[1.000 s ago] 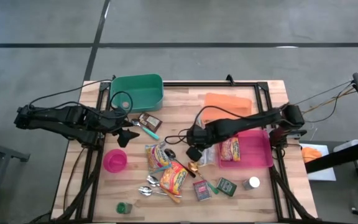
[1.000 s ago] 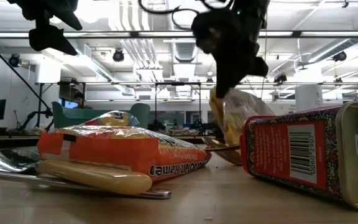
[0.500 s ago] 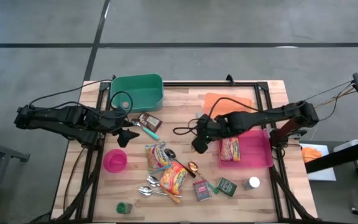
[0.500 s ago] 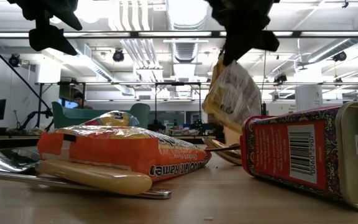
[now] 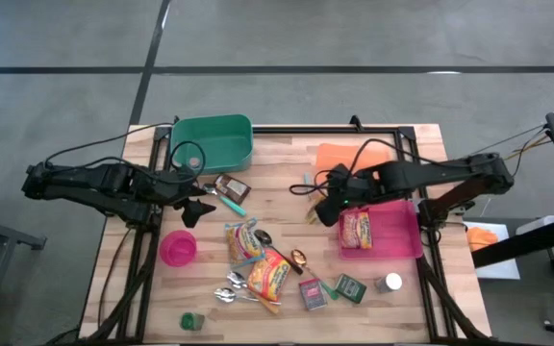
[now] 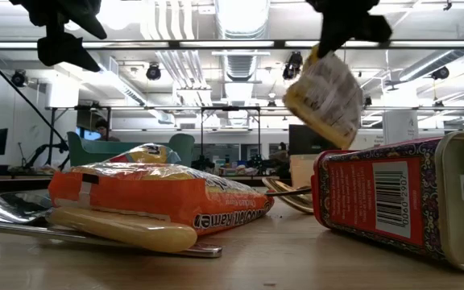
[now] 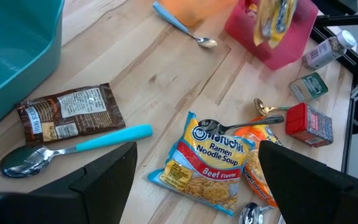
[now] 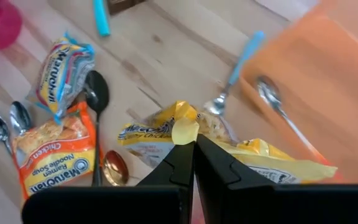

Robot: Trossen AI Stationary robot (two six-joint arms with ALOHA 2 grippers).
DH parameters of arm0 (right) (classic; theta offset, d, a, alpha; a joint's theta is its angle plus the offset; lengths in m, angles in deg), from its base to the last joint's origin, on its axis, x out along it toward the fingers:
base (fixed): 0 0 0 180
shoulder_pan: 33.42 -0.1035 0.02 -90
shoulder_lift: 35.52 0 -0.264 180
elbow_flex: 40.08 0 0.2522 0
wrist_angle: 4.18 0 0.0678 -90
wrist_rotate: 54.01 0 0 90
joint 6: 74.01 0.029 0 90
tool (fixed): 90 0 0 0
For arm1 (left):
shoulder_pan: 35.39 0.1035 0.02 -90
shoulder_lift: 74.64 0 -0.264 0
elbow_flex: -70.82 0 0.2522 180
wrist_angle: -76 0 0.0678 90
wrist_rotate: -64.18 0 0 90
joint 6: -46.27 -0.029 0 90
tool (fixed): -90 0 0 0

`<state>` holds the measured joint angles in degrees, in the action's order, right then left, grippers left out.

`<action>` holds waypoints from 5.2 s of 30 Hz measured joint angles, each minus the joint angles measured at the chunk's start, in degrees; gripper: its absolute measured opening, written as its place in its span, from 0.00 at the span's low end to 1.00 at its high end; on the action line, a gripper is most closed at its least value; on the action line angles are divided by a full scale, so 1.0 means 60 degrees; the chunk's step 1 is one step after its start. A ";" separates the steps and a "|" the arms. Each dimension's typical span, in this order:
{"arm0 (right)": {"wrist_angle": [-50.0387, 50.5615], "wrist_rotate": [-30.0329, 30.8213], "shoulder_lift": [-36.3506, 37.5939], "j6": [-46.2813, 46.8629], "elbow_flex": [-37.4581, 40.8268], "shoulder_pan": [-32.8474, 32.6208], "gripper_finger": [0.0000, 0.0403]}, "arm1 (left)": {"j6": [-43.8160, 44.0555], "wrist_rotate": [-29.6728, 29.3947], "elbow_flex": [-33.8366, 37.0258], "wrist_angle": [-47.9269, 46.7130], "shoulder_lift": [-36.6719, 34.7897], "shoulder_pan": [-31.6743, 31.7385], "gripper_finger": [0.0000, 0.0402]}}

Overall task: Pick & Place Food Item
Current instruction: Put the yellow noodle pack into the pink bin, then put the green paprika seasoning can into the green bin

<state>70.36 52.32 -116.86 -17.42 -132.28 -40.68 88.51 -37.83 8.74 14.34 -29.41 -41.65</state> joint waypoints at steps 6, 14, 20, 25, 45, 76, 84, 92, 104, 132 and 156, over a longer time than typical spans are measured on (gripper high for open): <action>0.1268 -0.0193 0.0678 0.0598 0.0000 0.0000 0.02 | -0.0016 0.0000 0.0000 -0.0007 0.0000 0.0002 0.84; 0.2749 -0.1272 0.1347 0.1445 0.0000 0.0000 0.02 | -0.0033 -0.0006 0.0000 -0.0029 0.0000 0.0002 0.84; 0.3751 -0.2306 0.1351 0.1574 0.0000 -0.0015 0.02 | -0.0036 -0.0073 0.0003 -0.0033 0.0000 0.0004 0.84; 0.4459 -0.3169 0.1205 0.1540 0.0000 -0.0018 0.02 | -0.0036 -0.0073 0.0002 -0.0033 0.0000 0.0004 0.84; 0.4495 -0.4953 -0.0815 -0.0731 0.0015 -0.0012 0.02 | -0.0036 -0.0076 0.0002 -0.0033 0.0000 0.0004 0.84; 0.3477 -0.2912 -0.1351 -0.0511 0.0042 0.0113 0.14 | -0.0064 -0.0076 0.0000 -0.0080 0.0002 0.0004 0.84; 0.2301 -0.3120 -0.1381 -0.1327 0.0213 0.0056 0.44 | -0.0062 -0.0076 0.0000 -0.0076 0.0004 0.0000 0.84; 0.1253 -0.4422 -0.1406 -0.2271 0.0253 -0.0768 0.58 | -0.0062 -0.0076 0.0000 -0.0076 0.0002 0.0004 0.84; 0.0785 -0.3836 -0.1410 -0.1058 0.0397 -0.2523 0.75 | -0.0251 -0.0117 0.0000 -0.0062 0.0004 0.0000 0.84; -0.0874 -0.2366 -0.3866 0.1021 0.0451 -0.5063 0.80 | -0.0312 -0.0113 0.0000 0.0616 0.0004 0.0000 0.84; -0.1234 -0.2127 -0.5031 0.0800 0.0613 -0.5104 0.80 | -0.0310 -0.0109 0.0000 0.0546 0.0004 0.0000 0.84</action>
<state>62.95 39.56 -147.05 -12.62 -128.60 -71.30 86.65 -38.49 8.74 17.62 -29.39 -41.65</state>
